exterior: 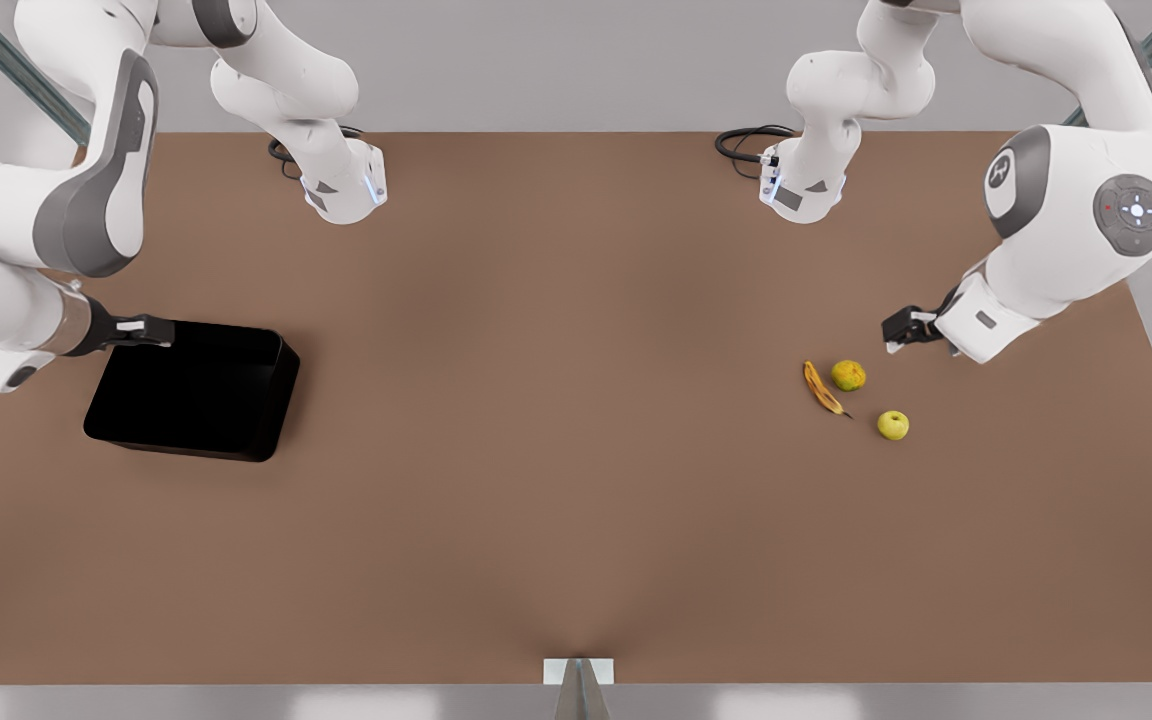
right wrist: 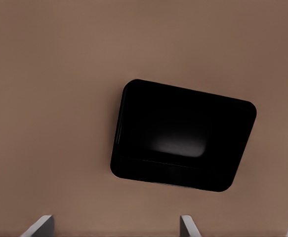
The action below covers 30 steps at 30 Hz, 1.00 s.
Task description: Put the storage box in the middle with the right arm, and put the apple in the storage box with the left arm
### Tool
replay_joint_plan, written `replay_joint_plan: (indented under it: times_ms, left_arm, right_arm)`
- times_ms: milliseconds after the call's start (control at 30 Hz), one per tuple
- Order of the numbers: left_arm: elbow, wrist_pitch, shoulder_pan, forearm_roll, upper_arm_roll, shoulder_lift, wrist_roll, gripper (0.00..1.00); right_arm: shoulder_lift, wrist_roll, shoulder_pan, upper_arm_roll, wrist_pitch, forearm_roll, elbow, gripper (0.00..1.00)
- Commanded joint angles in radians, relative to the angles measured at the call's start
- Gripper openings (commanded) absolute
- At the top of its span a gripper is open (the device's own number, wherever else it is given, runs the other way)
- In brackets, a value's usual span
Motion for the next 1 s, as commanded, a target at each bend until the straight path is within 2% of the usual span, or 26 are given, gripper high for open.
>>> replay_joint_plan:
  times_ms: [0, 100, 200, 233, 267, 300, 367, 433, 567, 633, 700, 967]
  left_arm:
    - [0.0, -0.005, 0.01, 0.008, -0.002, -0.001, -0.001, 1.0]
    - [0.002, -0.045, 0.01, 0.003, -0.006, 0.009, -0.018, 1.0]
    - [0.006, -0.039, 0.021, -0.111, 0.032, 0.123, -0.332, 1.0]
    - [0.009, -0.028, 0.021, -0.218, 0.075, 0.167, -0.351, 1.0]
    - [0.009, -0.002, 0.021, -0.421, 0.179, 0.239, -0.364, 1.0]
    - [0.009, 0.018, 0.021, -0.595, 0.26, 0.319, -0.403, 1.0]
    - [0.003, 0.023, 0.043, -0.892, 0.357, 0.425, -0.484, 1.0]
    - [-0.032, 0.023, 0.093, -1.055, 0.357, 0.48, -0.634, 1.0]
    - [-0.186, 0.003, 0.113, -1.113, 0.357, 0.479, -0.745, 1.0]
    - [-0.187, -0.025, 0.171, -1.109, 0.357, 0.5, -0.73, 1.0]
    - [-0.19, -0.049, 0.197, -1.109, 0.357, 0.531, -0.688, 1.0]
    - [-0.212, -0.063, 0.2, -1.138, 0.351, 0.612, -0.503, 1.0]
  right_arm:
    - [0.0, 0.0, -0.002, 0.0, 0.0, 0.0, -0.002, 1.0]
    - [0.02, 0.0, -0.046, -0.006, 0.101, 0.002, -0.081, 1.0]
    - [0.067, -0.044, -0.152, -0.074, 0.288, 0.002, -0.219, 1.0]
    - [0.069, -0.112, -0.167, -0.121, 0.334, 0.009, -0.249, 1.0]
    - [0.061, -0.147, -0.172, -0.156, 0.347, 0.012, -0.287, 1.0]
    - [0.015, -0.147, -0.176, -0.158, 0.425, 0.04, -0.4, 1.0]
    - [0.003, -0.147, -0.196, -0.166, 0.603, 0.055, -0.548, 1.0]
    - [0.014, -0.147, -0.192, -0.202, 0.7, 0.055, -0.605, 1.0]
    - [0.043, -0.152, -0.193, -0.25, 0.833, 0.057, -0.678, 1.0]
    - [0.055, -0.189, -0.196, -0.284, 0.928, 0.057, -0.726, 1.0]
    - [0.077, -0.189, -0.198, -0.31, 0.94, 0.057, -0.726, 1.0]
    - [0.184, -0.209, -0.219, -0.328, 0.965, 0.092, -0.7, 1.0]
